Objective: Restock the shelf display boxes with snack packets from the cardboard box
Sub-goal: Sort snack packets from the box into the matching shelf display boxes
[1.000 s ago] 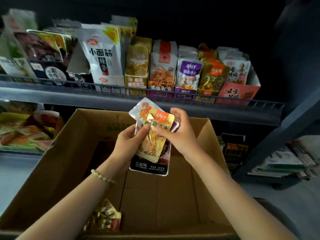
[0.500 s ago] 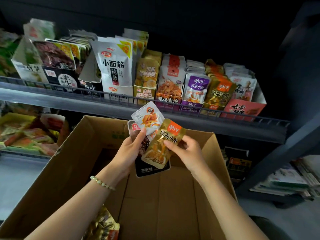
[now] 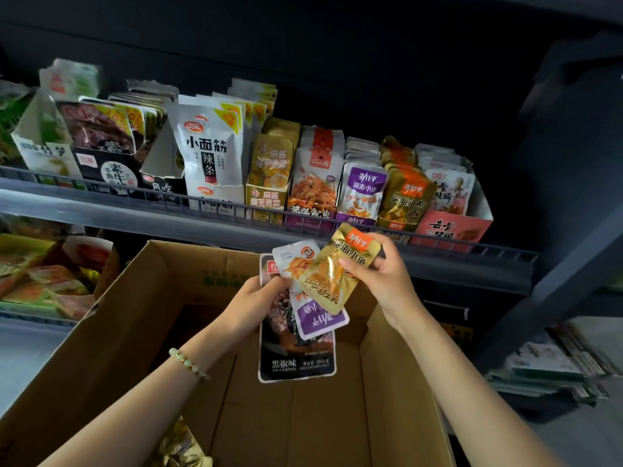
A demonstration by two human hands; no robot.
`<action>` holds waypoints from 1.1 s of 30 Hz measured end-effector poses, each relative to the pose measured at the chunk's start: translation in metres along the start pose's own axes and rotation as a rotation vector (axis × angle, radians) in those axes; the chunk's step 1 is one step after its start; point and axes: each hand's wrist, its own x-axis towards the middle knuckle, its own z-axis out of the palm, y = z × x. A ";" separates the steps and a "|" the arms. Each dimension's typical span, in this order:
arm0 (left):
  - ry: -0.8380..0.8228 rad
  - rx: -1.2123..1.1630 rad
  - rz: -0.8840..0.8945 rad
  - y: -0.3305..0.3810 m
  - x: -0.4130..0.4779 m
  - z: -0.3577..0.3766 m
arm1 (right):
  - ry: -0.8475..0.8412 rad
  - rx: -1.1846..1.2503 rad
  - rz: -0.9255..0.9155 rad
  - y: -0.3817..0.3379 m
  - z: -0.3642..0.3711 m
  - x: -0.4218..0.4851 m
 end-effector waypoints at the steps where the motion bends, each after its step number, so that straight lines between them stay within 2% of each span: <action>1: -0.026 -0.013 0.005 0.004 0.000 0.005 | -0.006 0.011 -0.007 -0.001 -0.001 0.000; 4: -0.107 0.033 0.076 0.013 0.002 0.019 | 0.015 0.027 -0.031 -0.006 -0.009 -0.002; 7: -0.156 0.017 0.095 0.020 0.007 0.032 | 0.017 0.094 0.030 -0.014 -0.027 0.001; 10: -0.214 -0.051 0.080 0.028 0.015 0.044 | -0.076 0.191 0.118 -0.025 -0.049 0.007; 13: -0.250 -0.076 0.065 0.038 0.022 0.058 | -0.186 0.154 0.135 -0.038 -0.075 0.012; 17: -0.148 0.013 0.082 0.048 0.036 0.074 | -0.184 -0.044 0.046 -0.059 -0.108 0.030; 21: 0.032 0.026 0.085 0.057 0.052 0.076 | 0.052 -0.171 -0.221 -0.078 -0.136 0.055; 24: 0.066 0.017 0.082 0.061 0.055 0.073 | 0.134 -0.332 -0.344 -0.082 -0.146 0.070; 28: 0.061 0.037 0.073 0.057 0.055 0.073 | 0.097 -0.492 -0.371 -0.073 -0.140 0.085; 33: 0.059 0.026 0.071 0.059 0.056 0.070 | -0.002 -0.847 -0.366 -0.074 -0.138 0.097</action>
